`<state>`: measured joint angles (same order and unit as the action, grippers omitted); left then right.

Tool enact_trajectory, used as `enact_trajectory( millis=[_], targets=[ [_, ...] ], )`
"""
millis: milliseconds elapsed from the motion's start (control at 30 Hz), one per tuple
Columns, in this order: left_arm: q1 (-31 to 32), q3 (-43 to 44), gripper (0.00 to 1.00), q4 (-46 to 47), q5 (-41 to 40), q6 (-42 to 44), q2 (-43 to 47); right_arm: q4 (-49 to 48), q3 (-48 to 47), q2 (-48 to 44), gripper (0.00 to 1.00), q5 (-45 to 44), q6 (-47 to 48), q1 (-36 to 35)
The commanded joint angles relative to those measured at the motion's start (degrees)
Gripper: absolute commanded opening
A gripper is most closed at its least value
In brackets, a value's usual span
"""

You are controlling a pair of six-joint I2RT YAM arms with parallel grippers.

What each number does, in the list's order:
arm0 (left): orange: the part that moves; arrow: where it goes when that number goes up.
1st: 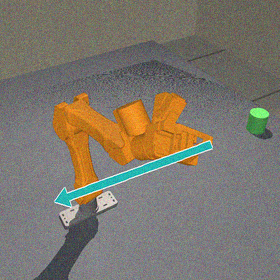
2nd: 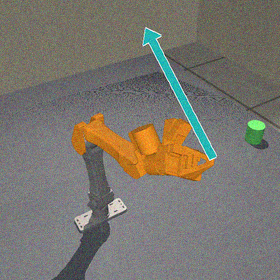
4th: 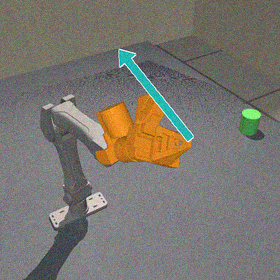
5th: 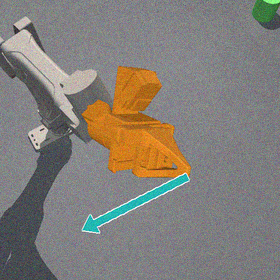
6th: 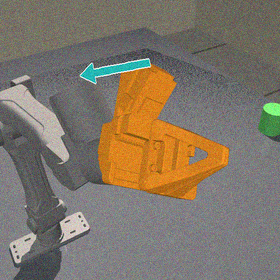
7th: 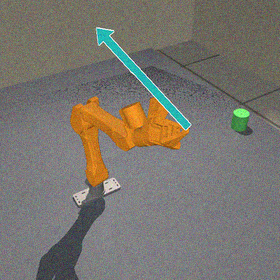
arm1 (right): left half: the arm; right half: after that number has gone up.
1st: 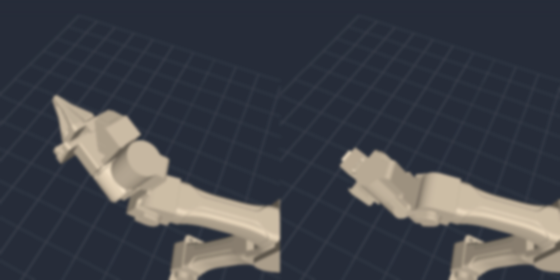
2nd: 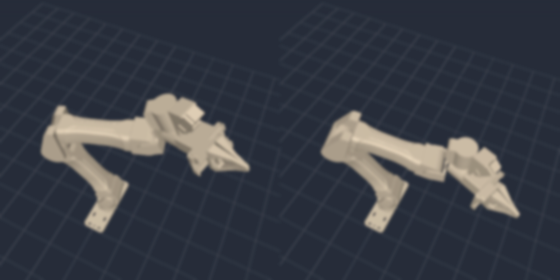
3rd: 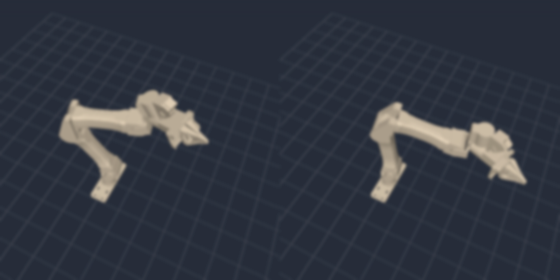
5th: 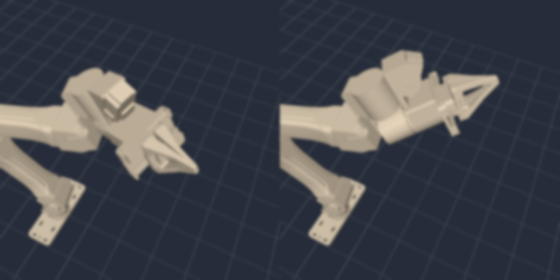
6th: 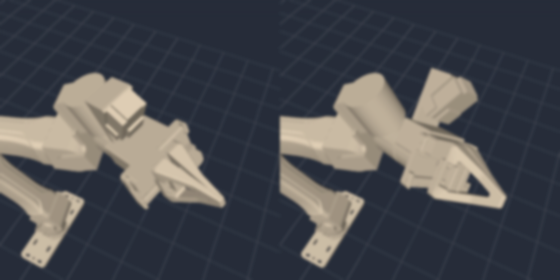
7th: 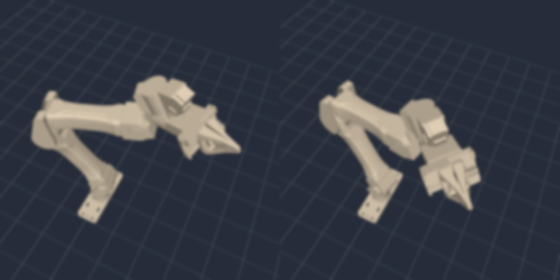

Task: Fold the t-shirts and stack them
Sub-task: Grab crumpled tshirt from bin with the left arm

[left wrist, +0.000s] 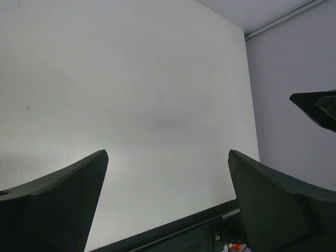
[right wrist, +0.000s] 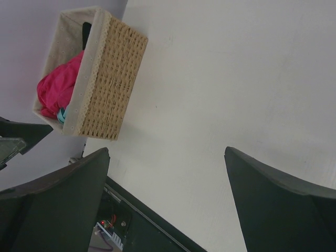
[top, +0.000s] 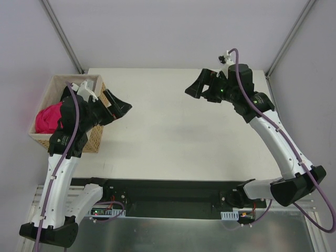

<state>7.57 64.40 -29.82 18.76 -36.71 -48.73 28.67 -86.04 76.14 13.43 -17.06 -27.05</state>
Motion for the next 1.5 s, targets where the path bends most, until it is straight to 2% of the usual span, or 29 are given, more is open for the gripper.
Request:
enact_trajectory(
  millis=[0, 167, 367, 433, 500, 533, 700, 767, 1000, 1100, 1467],
  targets=[
    [0.60, -0.24, 0.99, 2.14, -2.77, 1.63, 2.50, -6.87, -0.35, -0.47, 0.96, 4.14, -0.08, -0.37],
    [0.60, 3.79, 0.99, 1.79, -0.74, 8.48, -0.65, -7.58, -3.07, 0.76, 0.96, 6.17, 4.74, -1.34],
    [0.60, 10.82, 0.99, -3.92, -10.13, 18.85, -5.75, 3.40, -9.93, 3.05, 0.96, -2.26, 15.63, -1.96],
    [0.69, 11.18, 0.99, -6.12, -16.09, 20.09, -7.33, 6.04, -12.30, 3.49, 0.96, -5.16, 16.79, -1.96],
    [0.69, 11.45, 0.99, -7.43, -18.49, 22.64, -8.66, 8.41, -13.97, 4.01, 0.96, -7.70, 20.21, -2.04],
    [0.69, 11.62, 0.99, -8.75, -23.63, 23.52, -10.05, 8.77, -14.24, 3.93, 0.96, -8.15, 20.66, -1.96],
    [0.69, 12.59, 0.99, -12.71, -34.92, 27.21, -14.28, 10.70, -14.33, 3.49, 0.96, -11.31, 22.51, -2.04],
    [0.69, 12.59, 0.99, -13.85, -41.92, 27.04, -15.43, 11.41, -14.86, 3.40, 0.96, -12.11, 23.38, -1.87],
    [0.51, 11.71, 0.99, -14.56, -54.08, 25.46, -17.10, 14.66, -16.79, 3.58, 0.96, -13.08, 24.44, -1.69],
    [-1.15, 11.54, 0.99, -14.65, -55.06, 23.27, -17.45, 16.24, -18.63, 4.54, 0.96, -13.08, 24.00, -1.69],
    [-10.20, 8.20, 0.98, -15.44, -51.12, 16.85, -18.51, 23.36, -25.58, 7.53, 0.96, -13.08, 23.04, -1.69]
  ],
)
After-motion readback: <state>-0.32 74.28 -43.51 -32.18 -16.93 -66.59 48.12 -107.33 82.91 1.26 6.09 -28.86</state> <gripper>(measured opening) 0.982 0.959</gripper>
